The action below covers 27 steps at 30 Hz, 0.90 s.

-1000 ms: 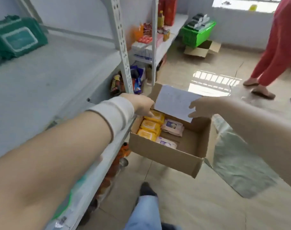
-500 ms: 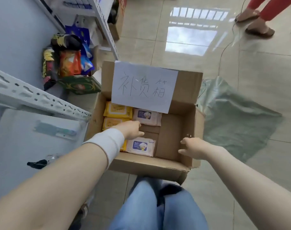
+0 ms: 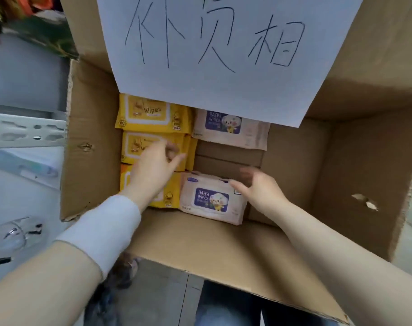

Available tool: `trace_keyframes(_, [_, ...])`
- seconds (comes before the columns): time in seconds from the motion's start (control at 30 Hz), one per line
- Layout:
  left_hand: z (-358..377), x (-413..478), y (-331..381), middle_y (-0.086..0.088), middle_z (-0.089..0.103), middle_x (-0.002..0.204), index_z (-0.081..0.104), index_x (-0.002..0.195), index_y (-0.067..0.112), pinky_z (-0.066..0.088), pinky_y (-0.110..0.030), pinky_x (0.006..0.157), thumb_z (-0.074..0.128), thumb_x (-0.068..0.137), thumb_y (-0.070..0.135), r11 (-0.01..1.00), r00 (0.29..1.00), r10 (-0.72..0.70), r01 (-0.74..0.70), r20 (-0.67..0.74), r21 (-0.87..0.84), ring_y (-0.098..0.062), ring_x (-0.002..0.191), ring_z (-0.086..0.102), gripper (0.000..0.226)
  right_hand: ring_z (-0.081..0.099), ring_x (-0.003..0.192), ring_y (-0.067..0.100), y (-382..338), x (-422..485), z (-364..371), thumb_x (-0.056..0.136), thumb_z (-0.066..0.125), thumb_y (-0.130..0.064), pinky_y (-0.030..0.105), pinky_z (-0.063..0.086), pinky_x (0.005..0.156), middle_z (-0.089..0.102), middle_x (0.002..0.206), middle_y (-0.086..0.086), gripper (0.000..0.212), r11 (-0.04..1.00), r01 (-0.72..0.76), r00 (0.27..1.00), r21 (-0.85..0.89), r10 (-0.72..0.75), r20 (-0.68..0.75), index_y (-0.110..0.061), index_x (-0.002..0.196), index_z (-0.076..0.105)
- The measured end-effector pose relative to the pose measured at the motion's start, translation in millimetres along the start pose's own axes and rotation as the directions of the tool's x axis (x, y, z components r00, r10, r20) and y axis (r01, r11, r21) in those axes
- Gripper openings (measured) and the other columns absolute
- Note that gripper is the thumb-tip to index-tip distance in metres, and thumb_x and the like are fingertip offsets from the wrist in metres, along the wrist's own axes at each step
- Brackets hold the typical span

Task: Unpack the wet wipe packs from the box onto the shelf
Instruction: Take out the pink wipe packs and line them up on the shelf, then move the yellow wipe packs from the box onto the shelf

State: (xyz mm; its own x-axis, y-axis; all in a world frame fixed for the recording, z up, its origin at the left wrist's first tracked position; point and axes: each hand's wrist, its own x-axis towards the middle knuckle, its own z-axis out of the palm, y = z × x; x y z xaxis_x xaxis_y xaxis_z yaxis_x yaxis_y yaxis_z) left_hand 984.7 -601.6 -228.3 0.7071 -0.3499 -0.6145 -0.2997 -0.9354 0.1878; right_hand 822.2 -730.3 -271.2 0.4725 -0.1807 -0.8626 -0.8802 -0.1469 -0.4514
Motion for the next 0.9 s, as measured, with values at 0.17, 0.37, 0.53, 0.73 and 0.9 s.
trace_keyframes(0.17, [-56, 25, -45, -0.009, 0.052, 0.127, 0.048, 0.127, 0.011, 0.043, -0.042, 0.101, 0.063, 0.084, 0.040, 0.964, 0.954, -0.200, 0.151, -0.222, -0.220, -0.026, 0.119, 0.051, 0.054, 0.050, 0.125, 0.021, -55, 1, 23, 0.088, 0.058, -0.041, 0.030, 0.039, 0.101, 0.054, 0.136, 0.006, 0.056, 0.992, 0.025, 0.999, 0.125, -0.029, 0.032, -0.011, 0.134, 0.047])
trace_keyframes(0.37, [-54, 70, -48, -0.014, 0.049, 0.137, 0.035, 0.140, 0.008, 0.040, -0.044, 0.105, 0.068, 0.071, 0.056, 0.954, 0.979, -0.165, 0.128, -0.117, -0.272, -0.030, 0.128, 0.046, 0.089, 0.055, 0.117, 0.029, -114, 37, 67, 0.086, 0.058, -0.044, 0.038, 0.046, 0.097, 0.061, 0.124, 0.011, 0.055, 0.969, -0.010, 1.000, 0.246, 0.002, 0.031, -0.005, 0.125, 0.053])
trace_keyframes(0.53, [-43, 81, -44, -0.015, 0.044, 0.137, 0.032, 0.139, 0.004, 0.035, -0.038, 0.107, 0.079, 0.064, 0.047, 0.949, 0.966, -0.181, 0.123, -0.184, -0.290, -0.030, 0.131, 0.039, 0.098, 0.048, 0.122, 0.034, -144, 55, 110, 0.068, 0.072, -0.055, 0.047, 0.043, 0.100, 0.052, 0.130, 0.016, 0.088, 0.894, -0.161, 0.941, 0.418, 0.267, -0.209, -0.002, 0.131, 0.039])
trace_keyframes(0.73, [-52, 82, -37, -0.011, 0.058, 0.122, 0.051, 0.119, 0.009, 0.046, -0.038, 0.096, 0.079, 0.058, 0.055, 0.932, 0.995, -0.096, 0.084, -0.016, -0.352, -0.029, 0.117, 0.054, 0.081, 0.057, 0.113, 0.030, -157, 48, 112, 0.068, 0.077, -0.047, 0.041, 0.047, 0.095, 0.063, 0.118, 0.009, 0.056, 0.795, -0.176, 0.937, 0.580, 0.316, -0.148, -0.013, 0.108, 0.056])
trace_keyframes(0.9, [-74, 78, -60, -0.004, 0.064, 0.118, 0.057, 0.121, 0.014, 0.050, -0.042, 0.096, 0.074, 0.046, 0.057, 0.790, 0.993, -0.101, 0.120, 0.066, -0.601, -0.023, 0.109, 0.060, 0.088, 0.059, 0.091, 0.021, -155, 32, 107, 0.071, 0.078, -0.037, 0.026, 0.049, 0.064, 0.065, 0.100, 0.003, 0.041, 0.667, -0.138, 0.957, 0.732, 0.280, -0.075, -0.016, 0.102, 0.061])
